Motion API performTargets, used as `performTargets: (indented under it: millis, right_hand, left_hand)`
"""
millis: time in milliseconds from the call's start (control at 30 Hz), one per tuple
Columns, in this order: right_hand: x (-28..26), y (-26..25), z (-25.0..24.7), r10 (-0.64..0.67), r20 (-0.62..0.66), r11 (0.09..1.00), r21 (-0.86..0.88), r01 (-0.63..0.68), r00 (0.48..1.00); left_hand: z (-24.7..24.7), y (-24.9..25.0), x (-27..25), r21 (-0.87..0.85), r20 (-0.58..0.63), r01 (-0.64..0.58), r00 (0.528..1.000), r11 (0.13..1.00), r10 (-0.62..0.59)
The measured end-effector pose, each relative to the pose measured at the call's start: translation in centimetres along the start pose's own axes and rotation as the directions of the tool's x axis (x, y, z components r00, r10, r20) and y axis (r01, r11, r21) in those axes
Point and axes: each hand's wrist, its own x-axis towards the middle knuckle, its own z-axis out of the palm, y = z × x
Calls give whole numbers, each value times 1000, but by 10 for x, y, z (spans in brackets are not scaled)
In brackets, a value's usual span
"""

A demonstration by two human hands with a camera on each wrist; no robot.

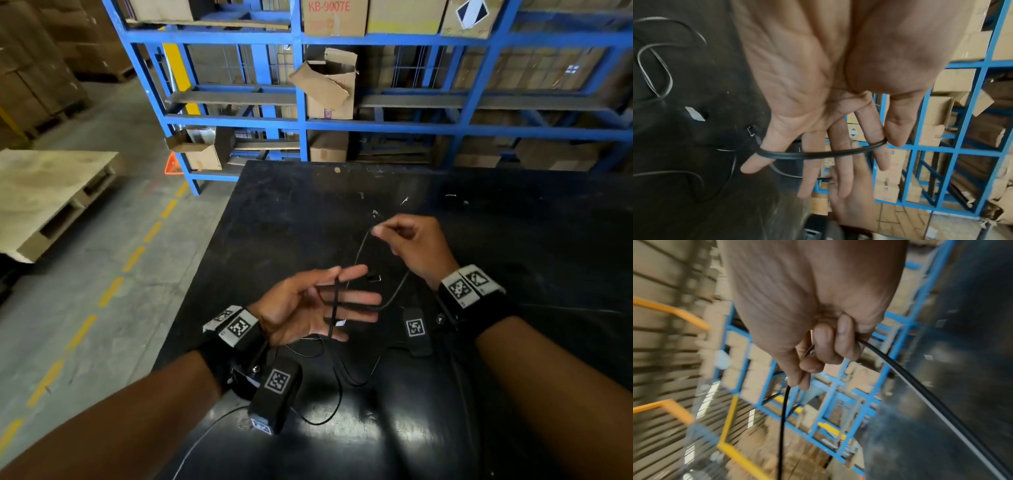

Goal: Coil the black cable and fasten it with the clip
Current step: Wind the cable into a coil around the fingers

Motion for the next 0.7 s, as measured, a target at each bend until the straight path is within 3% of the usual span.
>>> performTargets:
  millis: [133,300,400,533,700]
  right_hand:
    - [-10,-51,4,-179,96,980,-69,186,979]
    - [-44,-72,17,-249,132,968,23,248,960]
    - [-67,-64,27,-183,177,978,136,160,967]
    - [-89,-36,33,8,233,967,248,-67,972]
    - [-105,-6,35,197,301,907,306,-290,933]
  left_hand:
    - [-6,-2,7,16,-187,25,982,1000,-21]
    - [-16,7,12,50,-280,-62,957,997,74]
    - [-22,21,13,-12,-301,-184,938,983,172]
    - [-35,47,6,-115,-288,-371,900,921,327]
    - [-37,70,-3,-245,-165,-511,859,824,484]
